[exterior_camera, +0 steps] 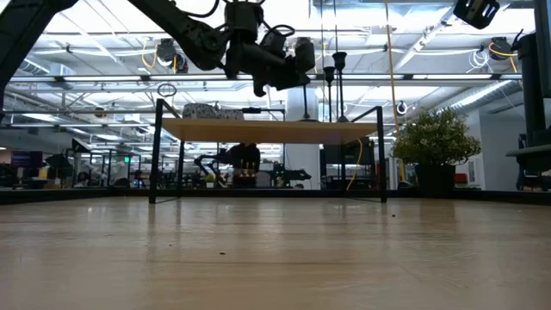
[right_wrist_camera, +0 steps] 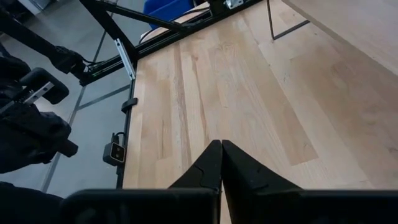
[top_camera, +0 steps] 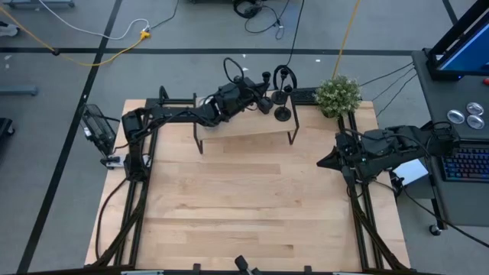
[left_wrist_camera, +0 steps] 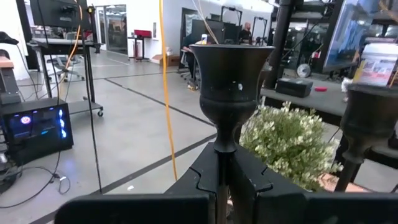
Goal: Pick & Place candle stick holders
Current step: Put the black candle holder on the shelf
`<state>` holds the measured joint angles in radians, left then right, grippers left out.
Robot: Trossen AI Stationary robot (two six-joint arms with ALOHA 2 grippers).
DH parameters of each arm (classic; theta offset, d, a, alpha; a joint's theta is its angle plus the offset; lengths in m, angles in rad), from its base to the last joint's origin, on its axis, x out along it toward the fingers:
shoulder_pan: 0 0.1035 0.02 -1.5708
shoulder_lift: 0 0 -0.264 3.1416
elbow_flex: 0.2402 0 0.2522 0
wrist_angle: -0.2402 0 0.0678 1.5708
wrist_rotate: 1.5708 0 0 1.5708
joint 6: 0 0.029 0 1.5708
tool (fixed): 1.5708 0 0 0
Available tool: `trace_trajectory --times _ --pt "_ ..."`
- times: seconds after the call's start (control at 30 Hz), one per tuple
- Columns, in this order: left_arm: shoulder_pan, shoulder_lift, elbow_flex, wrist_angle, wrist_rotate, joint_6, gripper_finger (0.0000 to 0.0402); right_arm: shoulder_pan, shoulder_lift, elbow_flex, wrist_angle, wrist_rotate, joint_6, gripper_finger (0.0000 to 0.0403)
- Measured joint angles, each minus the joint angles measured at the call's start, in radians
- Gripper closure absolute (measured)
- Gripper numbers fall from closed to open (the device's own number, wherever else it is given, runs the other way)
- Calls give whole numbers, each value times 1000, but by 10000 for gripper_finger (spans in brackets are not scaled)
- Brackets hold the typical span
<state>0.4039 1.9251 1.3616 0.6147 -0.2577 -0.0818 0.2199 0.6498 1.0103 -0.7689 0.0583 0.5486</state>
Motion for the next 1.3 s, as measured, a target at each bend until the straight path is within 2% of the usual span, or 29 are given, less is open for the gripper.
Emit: trace_trajectory --times 1.3 --pt "-33 -1 1 -38 -51 62 388 0 0 0 2 24 -3 403"
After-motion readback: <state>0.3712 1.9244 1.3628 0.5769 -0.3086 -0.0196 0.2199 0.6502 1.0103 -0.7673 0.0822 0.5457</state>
